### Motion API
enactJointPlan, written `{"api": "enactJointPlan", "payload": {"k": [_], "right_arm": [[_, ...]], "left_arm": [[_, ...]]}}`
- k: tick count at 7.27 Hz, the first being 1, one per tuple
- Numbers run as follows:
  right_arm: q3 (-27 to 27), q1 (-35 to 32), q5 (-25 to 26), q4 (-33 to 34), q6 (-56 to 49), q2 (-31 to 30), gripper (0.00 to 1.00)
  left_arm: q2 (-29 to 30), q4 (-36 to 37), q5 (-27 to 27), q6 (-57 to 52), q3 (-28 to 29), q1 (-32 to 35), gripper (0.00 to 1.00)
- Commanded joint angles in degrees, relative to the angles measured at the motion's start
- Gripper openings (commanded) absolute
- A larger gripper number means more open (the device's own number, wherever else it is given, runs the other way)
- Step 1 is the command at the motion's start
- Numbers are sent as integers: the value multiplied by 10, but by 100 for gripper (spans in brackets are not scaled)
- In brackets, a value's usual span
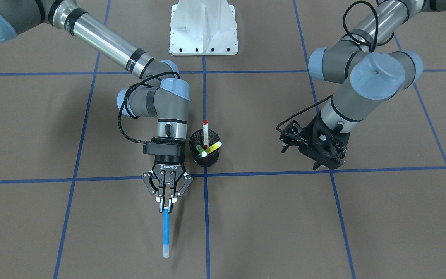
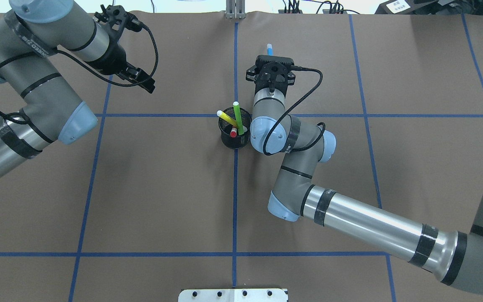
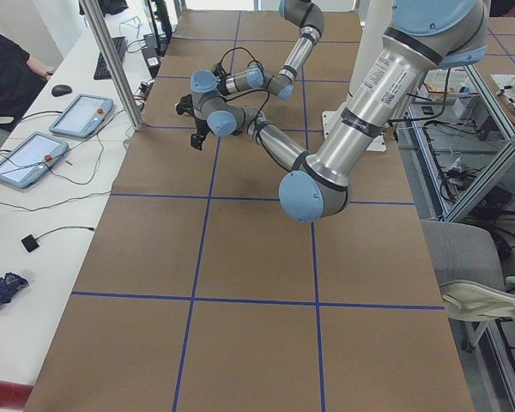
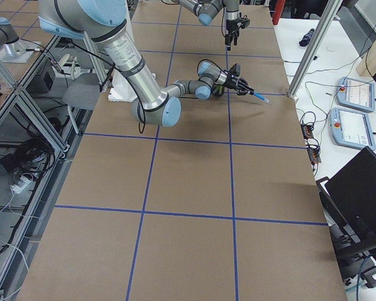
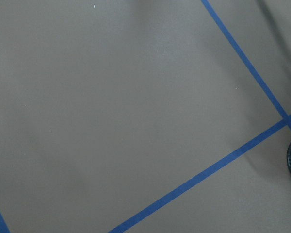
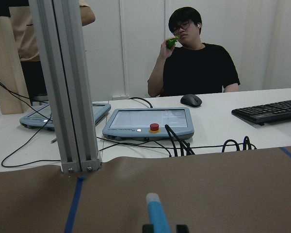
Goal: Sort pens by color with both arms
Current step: 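Carry the blue marker farther from the robot and set it down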
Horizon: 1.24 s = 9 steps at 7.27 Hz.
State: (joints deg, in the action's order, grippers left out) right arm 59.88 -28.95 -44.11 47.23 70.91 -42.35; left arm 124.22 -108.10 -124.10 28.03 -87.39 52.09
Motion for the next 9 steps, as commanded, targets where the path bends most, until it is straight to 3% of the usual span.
{"api": "enactJointPlan", "payload": {"k": [1, 3, 4, 5, 8, 9], "right_arm": [[-5, 3, -1, -17, 0, 3, 99], [5, 1, -18, -18, -1, 12, 100], [35, -7, -58, -18, -27, 17, 100], [78, -34, -116, -17, -88, 14, 100], [126, -146, -328, -6, -115, -10, 100], [145, -186, -382, 28, -137, -12, 100]], "left_arm": [[0, 0, 0, 0, 1, 0, 99], [1, 0, 0, 3, 0, -1, 99], [1, 0, 0, 17, -3, -1, 99], [4, 3, -1, 36, -13, -1, 99], [15, 9, 0, 135, -41, -5, 99], [29, 17, -1, 187, -45, -10, 99]]}}
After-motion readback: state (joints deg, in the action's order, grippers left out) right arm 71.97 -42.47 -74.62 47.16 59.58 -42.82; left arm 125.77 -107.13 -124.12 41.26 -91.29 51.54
